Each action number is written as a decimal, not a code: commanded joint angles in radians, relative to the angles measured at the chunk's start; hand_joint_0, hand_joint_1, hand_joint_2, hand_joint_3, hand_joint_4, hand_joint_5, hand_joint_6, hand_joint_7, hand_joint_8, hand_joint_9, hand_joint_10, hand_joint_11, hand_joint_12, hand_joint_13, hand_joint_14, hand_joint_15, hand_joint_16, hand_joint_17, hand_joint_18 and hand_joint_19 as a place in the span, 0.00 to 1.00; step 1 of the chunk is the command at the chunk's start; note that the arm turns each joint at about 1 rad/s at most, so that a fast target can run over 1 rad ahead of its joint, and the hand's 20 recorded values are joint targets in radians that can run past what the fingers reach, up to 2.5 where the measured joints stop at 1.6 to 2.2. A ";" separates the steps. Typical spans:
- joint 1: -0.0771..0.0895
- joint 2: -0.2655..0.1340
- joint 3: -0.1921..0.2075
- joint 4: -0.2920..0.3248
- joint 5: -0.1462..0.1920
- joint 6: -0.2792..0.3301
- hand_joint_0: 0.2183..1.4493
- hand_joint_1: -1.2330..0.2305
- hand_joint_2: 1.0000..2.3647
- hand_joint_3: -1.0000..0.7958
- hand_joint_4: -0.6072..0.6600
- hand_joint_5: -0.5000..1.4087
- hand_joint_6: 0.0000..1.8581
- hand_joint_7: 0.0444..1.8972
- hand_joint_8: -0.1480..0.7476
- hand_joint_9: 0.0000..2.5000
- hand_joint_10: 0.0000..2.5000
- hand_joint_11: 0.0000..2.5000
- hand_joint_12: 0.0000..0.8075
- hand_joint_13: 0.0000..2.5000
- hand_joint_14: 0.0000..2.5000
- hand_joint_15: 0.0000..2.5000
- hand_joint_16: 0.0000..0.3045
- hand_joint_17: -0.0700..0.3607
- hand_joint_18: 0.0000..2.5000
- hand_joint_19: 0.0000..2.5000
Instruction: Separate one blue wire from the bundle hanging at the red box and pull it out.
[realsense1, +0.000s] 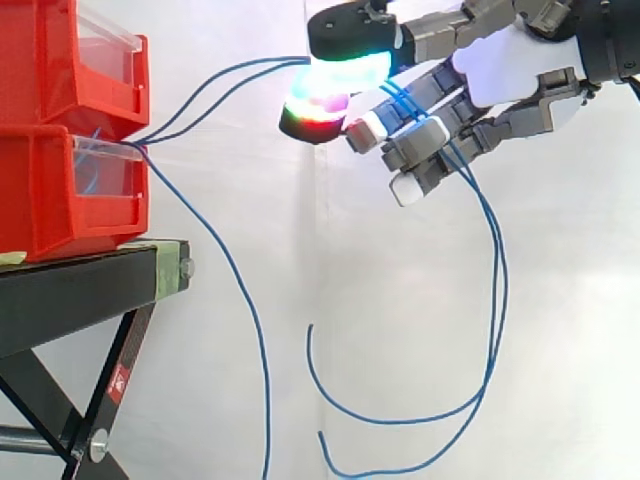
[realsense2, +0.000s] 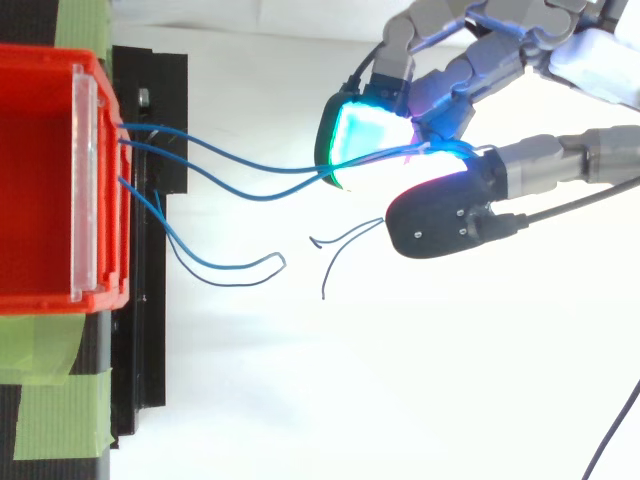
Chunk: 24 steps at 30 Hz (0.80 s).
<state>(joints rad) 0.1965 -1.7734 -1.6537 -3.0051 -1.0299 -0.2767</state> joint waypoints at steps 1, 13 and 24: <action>0.000 0.000 0.000 0.000 0.001 0.001 0.28 0.41 0.00 0.31 0.57 0.15 0.50 0.45 0.54 0.34 0.00 0.56 0.51 0.33 0.24 0.58 0.17 0.43 0.30 0.30; 0.000 0.000 0.000 0.002 0.001 0.001 0.22 0.40 0.00 0.29 0.59 0.14 0.50 0.45 0.57 0.33 0.00 0.57 0.56 0.32 0.28 0.55 0.18 0.45 0.31 0.30; 0.000 0.000 0.000 0.002 0.001 0.001 0.32 0.41 0.01 0.35 0.57 0.15 0.50 0.45 0.53 0.33 0.00 0.55 0.50 0.33 0.23 0.57 0.16 0.42 0.30 0.30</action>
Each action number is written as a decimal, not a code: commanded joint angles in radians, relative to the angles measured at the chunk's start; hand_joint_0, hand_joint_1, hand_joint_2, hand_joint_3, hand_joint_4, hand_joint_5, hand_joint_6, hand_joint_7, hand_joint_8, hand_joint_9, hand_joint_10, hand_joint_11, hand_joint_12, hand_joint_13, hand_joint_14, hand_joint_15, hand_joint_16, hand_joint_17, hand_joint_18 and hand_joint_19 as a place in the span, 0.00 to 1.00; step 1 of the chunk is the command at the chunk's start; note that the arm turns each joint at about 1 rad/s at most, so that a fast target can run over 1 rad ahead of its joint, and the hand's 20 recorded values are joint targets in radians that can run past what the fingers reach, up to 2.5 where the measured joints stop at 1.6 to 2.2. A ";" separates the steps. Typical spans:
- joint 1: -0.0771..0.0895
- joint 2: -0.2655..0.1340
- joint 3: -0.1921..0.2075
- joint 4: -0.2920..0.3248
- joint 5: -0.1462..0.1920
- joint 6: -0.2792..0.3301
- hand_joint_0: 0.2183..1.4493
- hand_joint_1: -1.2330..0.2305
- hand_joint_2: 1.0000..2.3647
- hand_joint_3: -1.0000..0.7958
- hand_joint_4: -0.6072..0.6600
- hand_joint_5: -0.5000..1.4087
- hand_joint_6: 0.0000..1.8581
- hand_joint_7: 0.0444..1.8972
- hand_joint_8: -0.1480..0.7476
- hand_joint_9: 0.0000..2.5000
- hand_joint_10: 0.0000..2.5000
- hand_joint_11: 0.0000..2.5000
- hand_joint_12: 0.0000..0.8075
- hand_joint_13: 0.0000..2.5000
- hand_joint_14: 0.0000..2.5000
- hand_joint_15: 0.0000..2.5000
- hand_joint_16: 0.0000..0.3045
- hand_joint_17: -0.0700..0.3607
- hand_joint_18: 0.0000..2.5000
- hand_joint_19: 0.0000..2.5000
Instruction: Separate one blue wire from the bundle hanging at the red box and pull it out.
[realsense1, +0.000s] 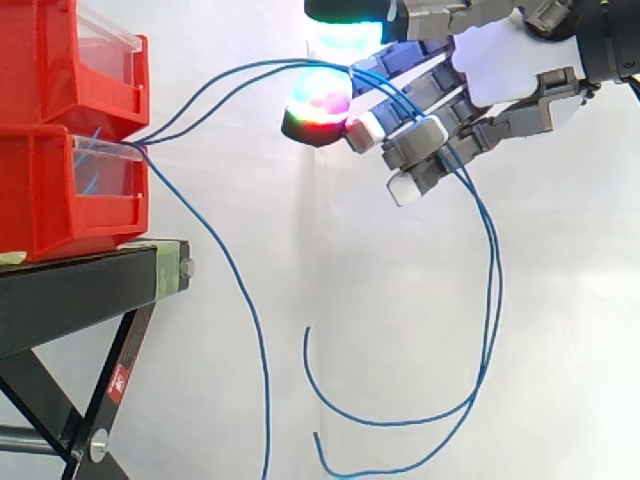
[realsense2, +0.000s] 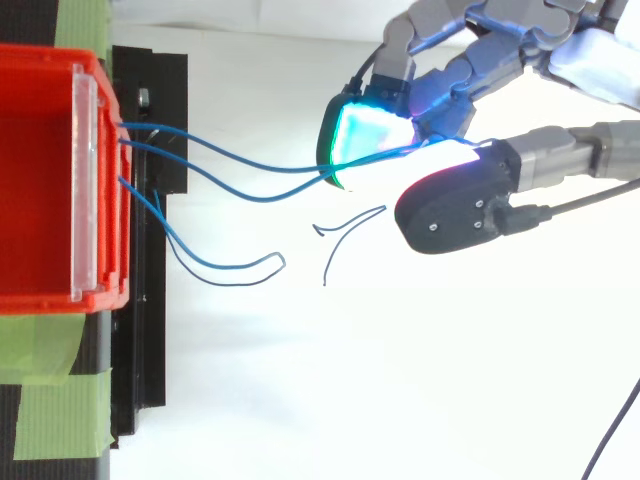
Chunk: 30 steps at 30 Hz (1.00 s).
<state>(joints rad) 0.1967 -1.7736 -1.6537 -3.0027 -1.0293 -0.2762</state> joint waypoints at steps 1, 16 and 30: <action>0.001 0.000 0.000 -0.001 0.000 0.000 0.32 0.41 0.01 0.35 0.57 0.15 0.50 0.45 0.53 0.33 0.00 0.55 0.50 0.33 0.23 0.57 0.16 0.42 0.30 0.30; 0.000 0.000 0.000 -0.002 0.000 0.002 0.31 0.45 0.01 0.35 0.57 0.15 0.50 0.46 0.53 0.34 0.00 0.55 0.50 0.32 0.24 0.57 0.16 0.42 0.30 0.31; 0.000 0.000 0.000 -0.002 0.000 0.000 0.33 0.39 0.01 0.44 0.49 0.16 0.51 0.47 0.54 0.34 0.00 0.53 0.50 0.32 0.25 0.56 0.16 0.41 0.30 0.30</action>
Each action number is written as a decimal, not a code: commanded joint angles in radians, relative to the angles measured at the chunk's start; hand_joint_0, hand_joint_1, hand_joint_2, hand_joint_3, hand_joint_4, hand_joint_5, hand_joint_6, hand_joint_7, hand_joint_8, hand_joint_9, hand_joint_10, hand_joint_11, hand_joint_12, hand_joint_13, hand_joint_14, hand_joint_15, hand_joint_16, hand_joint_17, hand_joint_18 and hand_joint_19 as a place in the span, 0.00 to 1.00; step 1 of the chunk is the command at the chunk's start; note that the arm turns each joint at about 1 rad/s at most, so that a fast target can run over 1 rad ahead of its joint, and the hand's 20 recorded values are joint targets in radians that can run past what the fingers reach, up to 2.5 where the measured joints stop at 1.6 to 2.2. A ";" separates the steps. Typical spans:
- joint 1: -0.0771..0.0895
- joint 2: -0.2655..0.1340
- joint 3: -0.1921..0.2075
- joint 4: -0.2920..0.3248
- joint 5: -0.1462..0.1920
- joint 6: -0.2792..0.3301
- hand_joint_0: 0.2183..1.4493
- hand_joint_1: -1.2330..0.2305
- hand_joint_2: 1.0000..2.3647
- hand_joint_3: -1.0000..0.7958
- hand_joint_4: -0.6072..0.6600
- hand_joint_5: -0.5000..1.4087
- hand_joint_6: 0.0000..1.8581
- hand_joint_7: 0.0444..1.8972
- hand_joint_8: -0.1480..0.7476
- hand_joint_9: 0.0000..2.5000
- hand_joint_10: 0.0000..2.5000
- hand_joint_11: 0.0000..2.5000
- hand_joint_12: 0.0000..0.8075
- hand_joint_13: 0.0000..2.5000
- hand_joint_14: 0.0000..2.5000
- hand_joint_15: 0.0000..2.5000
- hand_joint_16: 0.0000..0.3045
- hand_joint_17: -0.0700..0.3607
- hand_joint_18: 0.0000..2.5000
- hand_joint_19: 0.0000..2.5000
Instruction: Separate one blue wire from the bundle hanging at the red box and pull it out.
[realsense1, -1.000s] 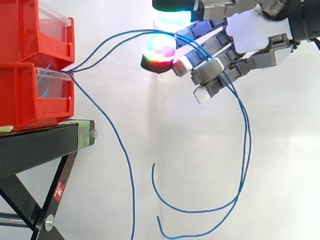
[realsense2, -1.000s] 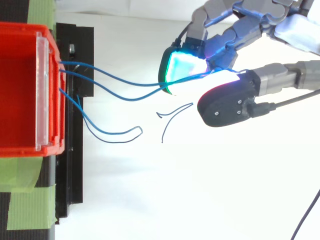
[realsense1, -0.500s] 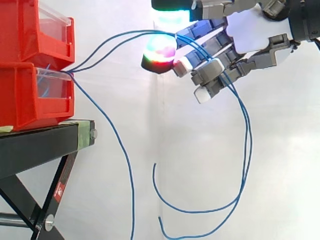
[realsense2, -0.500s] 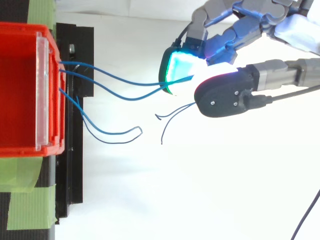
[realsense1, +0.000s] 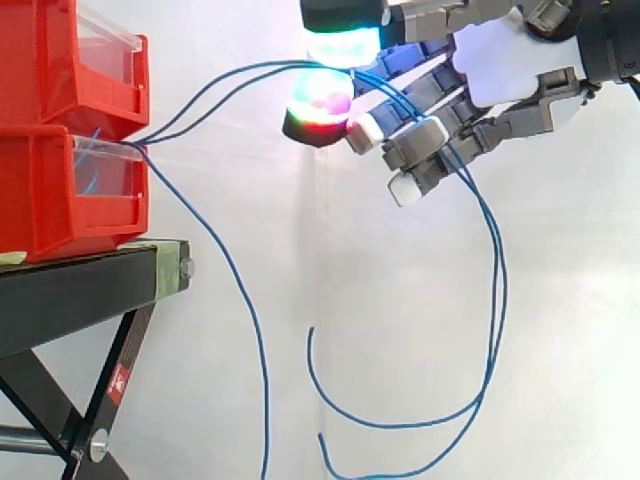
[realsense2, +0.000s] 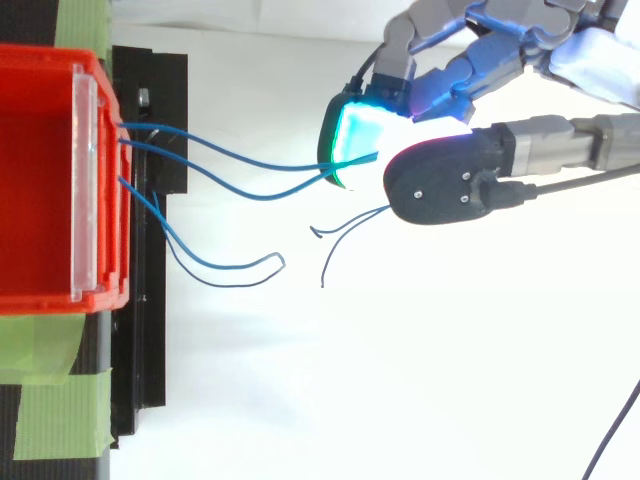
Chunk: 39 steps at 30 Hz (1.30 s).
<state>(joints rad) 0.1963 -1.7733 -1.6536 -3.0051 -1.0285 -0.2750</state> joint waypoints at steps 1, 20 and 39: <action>0.002 0.000 0.000 0.000 0.001 -0.001 0.33 0.38 0.01 0.45 0.48 0.16 0.51 0.47 0.54 0.34 0.00 0.53 0.51 0.31 0.26 0.55 0.16 0.42 0.31 0.30; 0.000 0.000 0.000 0.000 -0.001 -0.001 0.37 0.23 0.01 0.46 0.53 0.15 0.51 0.47 0.52 0.31 0.00 0.54 0.51 0.31 0.16 0.61 0.16 0.42 0.29 0.28; 0.002 0.000 0.000 0.000 0.001 -0.001 0.36 0.20 0.01 0.41 0.54 0.14 0.51 0.47 0.52 0.28 0.00 0.55 0.51 0.29 0.14 0.62 0.17 0.43 0.28 0.27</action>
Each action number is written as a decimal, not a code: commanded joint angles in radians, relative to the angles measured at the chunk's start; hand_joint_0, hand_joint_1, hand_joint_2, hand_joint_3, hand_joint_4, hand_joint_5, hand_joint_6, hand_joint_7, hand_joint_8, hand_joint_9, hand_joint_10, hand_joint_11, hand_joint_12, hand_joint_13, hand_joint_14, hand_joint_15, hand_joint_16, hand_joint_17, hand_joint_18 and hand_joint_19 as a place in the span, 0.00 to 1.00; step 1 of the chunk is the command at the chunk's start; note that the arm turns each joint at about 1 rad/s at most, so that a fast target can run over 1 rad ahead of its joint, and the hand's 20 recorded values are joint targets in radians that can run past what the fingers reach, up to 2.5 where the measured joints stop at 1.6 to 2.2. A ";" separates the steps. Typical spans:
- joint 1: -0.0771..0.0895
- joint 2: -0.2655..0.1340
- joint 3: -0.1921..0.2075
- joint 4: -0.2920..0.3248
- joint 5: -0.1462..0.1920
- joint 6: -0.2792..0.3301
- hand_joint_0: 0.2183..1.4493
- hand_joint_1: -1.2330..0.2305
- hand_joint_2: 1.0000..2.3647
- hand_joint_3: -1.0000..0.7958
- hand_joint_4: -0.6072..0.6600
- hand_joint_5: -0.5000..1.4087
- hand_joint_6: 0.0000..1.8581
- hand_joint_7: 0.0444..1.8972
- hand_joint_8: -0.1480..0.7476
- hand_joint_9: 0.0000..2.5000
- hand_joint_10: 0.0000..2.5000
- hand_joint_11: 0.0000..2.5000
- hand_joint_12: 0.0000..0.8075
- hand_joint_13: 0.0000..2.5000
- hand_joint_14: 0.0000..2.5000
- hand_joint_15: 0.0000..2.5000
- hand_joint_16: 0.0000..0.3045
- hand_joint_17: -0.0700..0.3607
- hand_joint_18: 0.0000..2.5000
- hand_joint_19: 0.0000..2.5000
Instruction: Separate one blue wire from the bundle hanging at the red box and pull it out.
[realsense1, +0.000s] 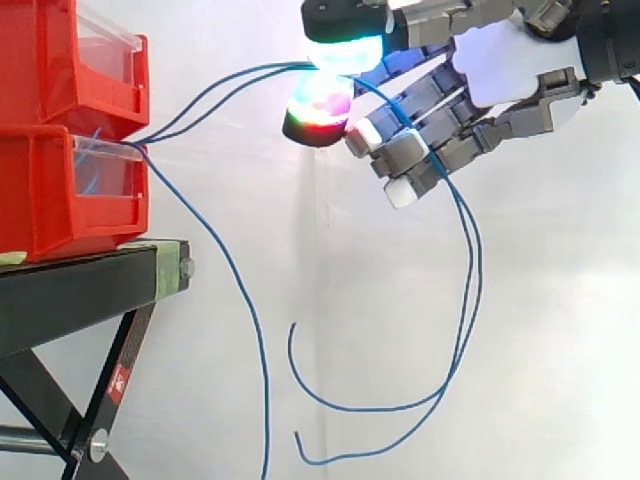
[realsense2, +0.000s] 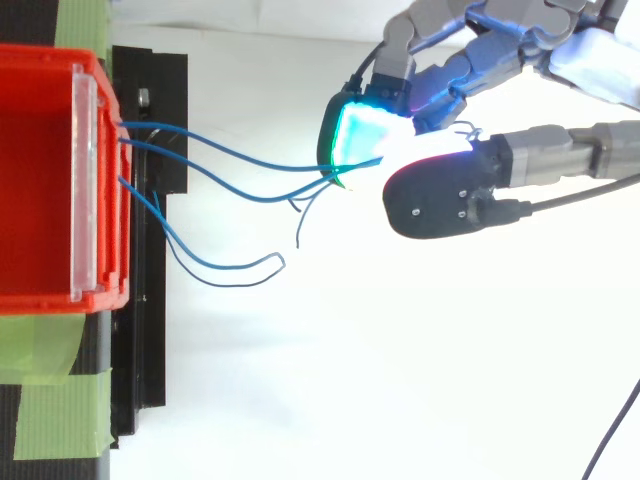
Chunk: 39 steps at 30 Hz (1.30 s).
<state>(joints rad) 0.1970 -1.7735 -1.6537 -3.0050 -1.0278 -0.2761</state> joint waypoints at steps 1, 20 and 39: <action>-0.001 0.000 0.000 0.000 0.000 0.000 0.36 0.20 0.01 0.41 0.54 0.14 0.51 0.47 0.52 0.28 0.00 0.56 0.51 0.29 0.14 0.62 0.17 0.43 0.27 0.27; 0.001 -0.001 0.000 0.000 0.000 0.000 0.28 0.33 0.00 0.31 0.56 0.14 0.50 0.46 0.52 0.29 0.00 0.56 0.53 0.30 0.13 0.60 0.17 0.43 0.27 0.28; 0.001 0.000 0.002 0.003 0.008 0.000 0.32 0.42 0.01 0.36 0.57 0.15 0.51 0.46 0.52 0.30 0.00 0.54 0.51 0.30 0.13 0.58 0.16 0.42 0.27 0.29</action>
<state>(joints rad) 0.1973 -1.7734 -1.6535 -3.0021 -1.0206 -0.2761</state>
